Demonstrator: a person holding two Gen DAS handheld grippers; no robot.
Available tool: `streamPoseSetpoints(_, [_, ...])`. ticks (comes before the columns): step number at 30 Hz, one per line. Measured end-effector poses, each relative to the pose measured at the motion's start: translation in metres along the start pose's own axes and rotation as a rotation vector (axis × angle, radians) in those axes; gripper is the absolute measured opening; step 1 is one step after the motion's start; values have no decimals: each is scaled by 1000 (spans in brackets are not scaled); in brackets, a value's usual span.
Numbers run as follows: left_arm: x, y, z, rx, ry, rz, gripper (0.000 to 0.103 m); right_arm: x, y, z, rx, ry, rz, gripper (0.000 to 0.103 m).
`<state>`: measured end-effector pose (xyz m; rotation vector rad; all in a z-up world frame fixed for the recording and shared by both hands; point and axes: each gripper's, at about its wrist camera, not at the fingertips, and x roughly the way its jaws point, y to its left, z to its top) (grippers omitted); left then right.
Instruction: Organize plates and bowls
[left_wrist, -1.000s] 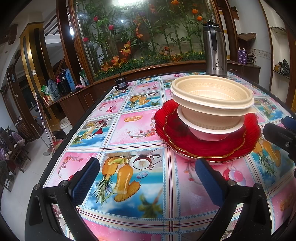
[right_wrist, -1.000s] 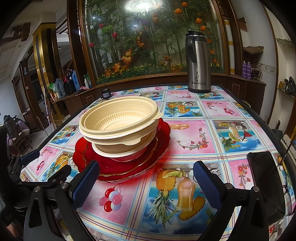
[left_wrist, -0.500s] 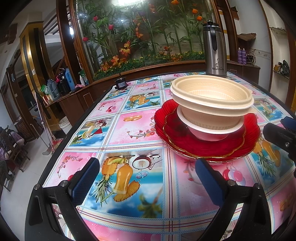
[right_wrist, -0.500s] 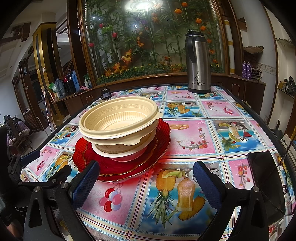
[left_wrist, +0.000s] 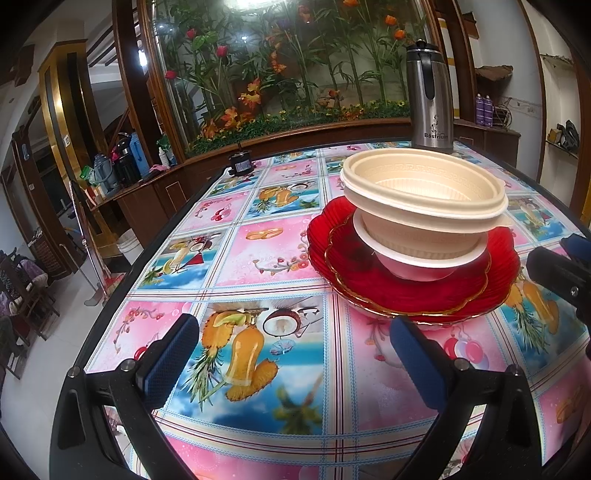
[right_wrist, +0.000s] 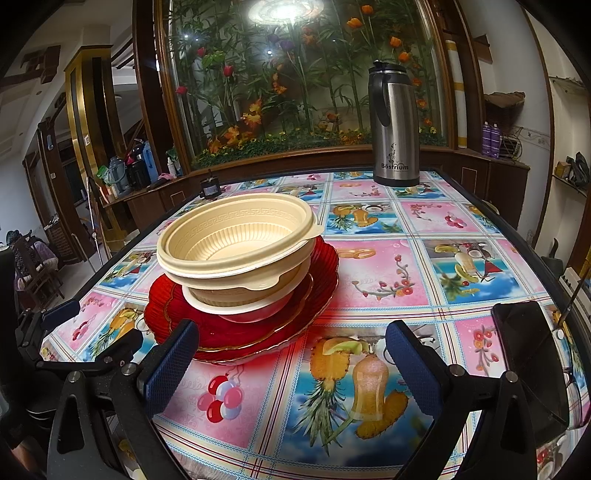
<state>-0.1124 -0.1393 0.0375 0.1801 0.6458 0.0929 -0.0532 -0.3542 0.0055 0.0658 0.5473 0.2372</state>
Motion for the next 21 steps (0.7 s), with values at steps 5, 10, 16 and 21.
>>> streamPoseSetpoints(5, [1,1,0,4,10,-4,103,0,-2,1,0,-1,-2,102])
streamPoseSetpoints(10, [2,1,1,-7,27,-27,103,-2,-2,1,4,-5,-7,102])
streamPoseSetpoints(16, [1,4,1,-24,46,-70,103,-2,-4,1,8,-9,-10,102])
streamPoseSetpoints(21, [-2,4,0,-27,54,-94,103,-2,-6,1,12,-12,-8,102])
